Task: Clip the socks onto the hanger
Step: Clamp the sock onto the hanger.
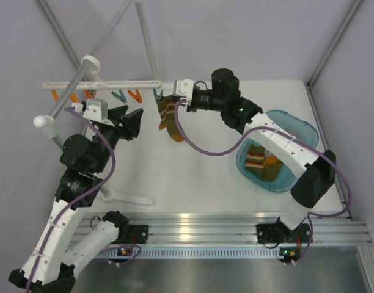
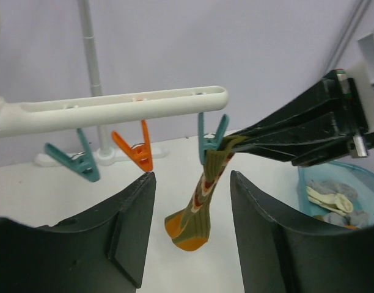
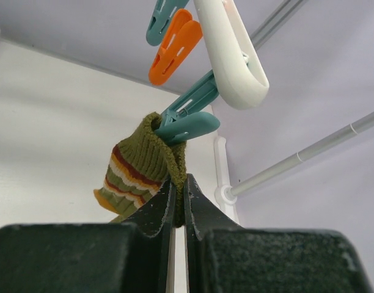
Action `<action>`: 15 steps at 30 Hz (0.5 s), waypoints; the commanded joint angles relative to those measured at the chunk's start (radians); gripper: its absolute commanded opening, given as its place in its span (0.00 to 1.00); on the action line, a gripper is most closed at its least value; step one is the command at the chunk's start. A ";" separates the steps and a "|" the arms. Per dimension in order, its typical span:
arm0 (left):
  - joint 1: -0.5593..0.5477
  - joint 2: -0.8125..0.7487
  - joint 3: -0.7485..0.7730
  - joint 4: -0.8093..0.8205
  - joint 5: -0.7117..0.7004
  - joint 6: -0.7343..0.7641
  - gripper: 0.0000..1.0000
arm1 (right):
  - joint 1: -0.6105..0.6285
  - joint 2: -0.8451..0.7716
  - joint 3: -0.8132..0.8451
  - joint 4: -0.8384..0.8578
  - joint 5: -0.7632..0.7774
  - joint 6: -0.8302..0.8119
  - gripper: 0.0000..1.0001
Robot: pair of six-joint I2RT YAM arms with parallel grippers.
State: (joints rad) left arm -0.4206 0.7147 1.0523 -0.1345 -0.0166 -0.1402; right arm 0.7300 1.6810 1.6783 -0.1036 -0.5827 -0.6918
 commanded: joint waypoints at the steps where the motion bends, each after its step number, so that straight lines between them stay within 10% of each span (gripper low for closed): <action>1: -0.001 0.026 0.008 0.004 -0.143 0.022 0.57 | -0.009 -0.015 0.050 0.033 -0.008 0.015 0.00; 15: -0.001 0.182 0.017 0.184 -0.230 0.002 0.64 | -0.009 -0.010 0.058 0.036 -0.019 0.021 0.00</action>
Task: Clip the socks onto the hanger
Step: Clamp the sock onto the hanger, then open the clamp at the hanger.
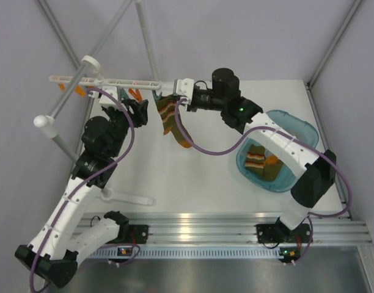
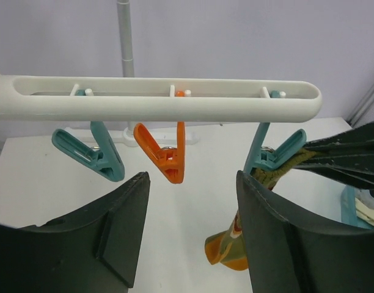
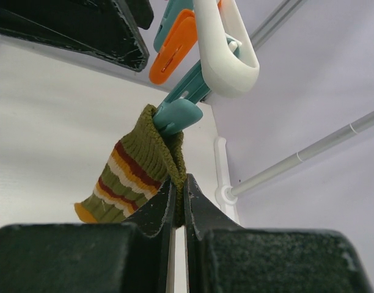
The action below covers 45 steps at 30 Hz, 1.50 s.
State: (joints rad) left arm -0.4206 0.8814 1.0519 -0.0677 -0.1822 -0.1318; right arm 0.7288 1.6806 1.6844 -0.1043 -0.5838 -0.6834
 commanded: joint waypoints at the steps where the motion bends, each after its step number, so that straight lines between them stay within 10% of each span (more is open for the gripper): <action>1: -0.001 0.027 0.025 0.117 -0.077 -0.008 0.64 | -0.006 -0.012 0.052 0.035 -0.019 0.016 0.00; 18: -0.001 0.079 0.053 0.226 -0.063 0.012 0.65 | -0.008 -0.028 0.040 0.041 -0.037 0.039 0.00; 45: 0.020 0.085 0.057 0.174 0.006 0.009 0.00 | -0.068 0.013 0.031 0.097 -0.051 0.073 0.00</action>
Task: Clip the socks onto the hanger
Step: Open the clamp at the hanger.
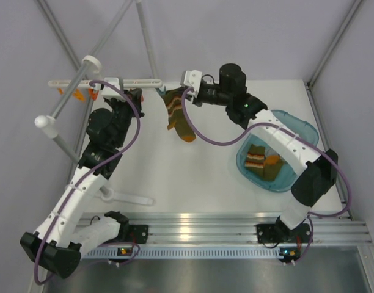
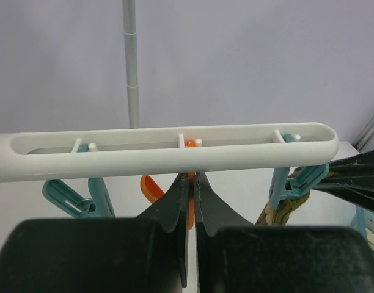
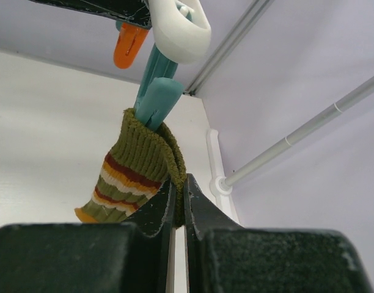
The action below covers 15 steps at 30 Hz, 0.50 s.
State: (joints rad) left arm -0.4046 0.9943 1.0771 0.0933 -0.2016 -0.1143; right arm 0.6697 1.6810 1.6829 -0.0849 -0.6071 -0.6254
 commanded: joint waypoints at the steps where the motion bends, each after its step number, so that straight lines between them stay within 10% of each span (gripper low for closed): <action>1: 0.004 -0.031 0.032 0.010 0.031 -0.012 0.00 | -0.009 0.014 0.037 0.103 -0.031 0.019 0.03; 4: 0.004 -0.033 0.034 0.000 0.065 -0.024 0.00 | -0.007 0.025 0.057 0.099 -0.026 0.070 0.27; 15: 0.004 -0.028 0.047 -0.007 0.129 -0.038 0.00 | 0.013 -0.116 -0.040 0.240 -0.160 0.513 0.25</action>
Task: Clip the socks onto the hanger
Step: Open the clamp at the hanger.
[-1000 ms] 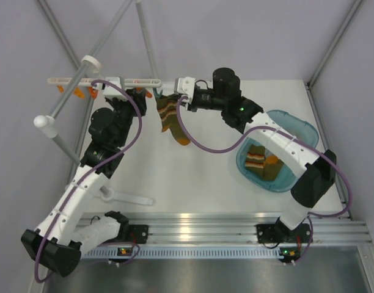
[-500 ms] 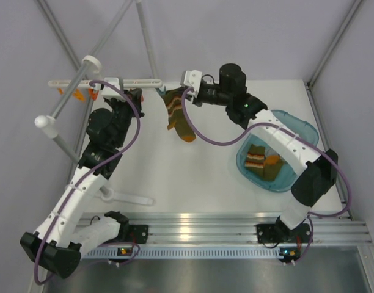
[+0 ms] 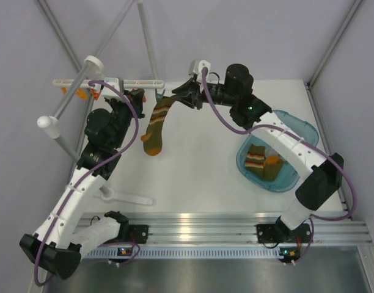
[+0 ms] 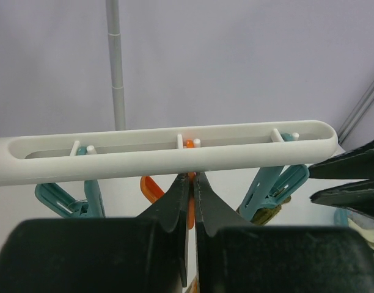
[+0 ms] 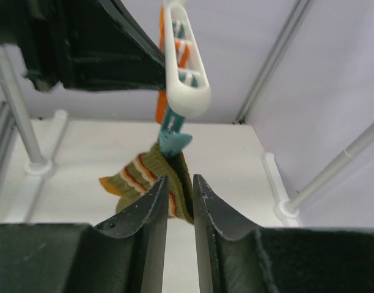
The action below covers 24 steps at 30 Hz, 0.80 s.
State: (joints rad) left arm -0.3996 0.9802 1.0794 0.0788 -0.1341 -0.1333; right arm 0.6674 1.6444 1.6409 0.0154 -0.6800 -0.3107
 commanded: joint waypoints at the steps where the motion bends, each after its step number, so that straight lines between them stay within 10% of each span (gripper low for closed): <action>1: -0.001 -0.015 0.047 0.007 0.064 -0.019 0.00 | 0.023 -0.081 0.007 0.147 -0.102 0.231 0.21; 24: -0.001 -0.035 0.059 -0.030 0.102 -0.037 0.00 | 0.179 0.114 0.028 0.377 0.319 0.252 0.38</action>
State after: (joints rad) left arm -0.3973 0.9684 1.1088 0.0372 -0.0937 -0.1555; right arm 0.8436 1.7576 1.6436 0.2672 -0.4393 -0.0368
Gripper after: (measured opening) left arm 0.058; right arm 0.362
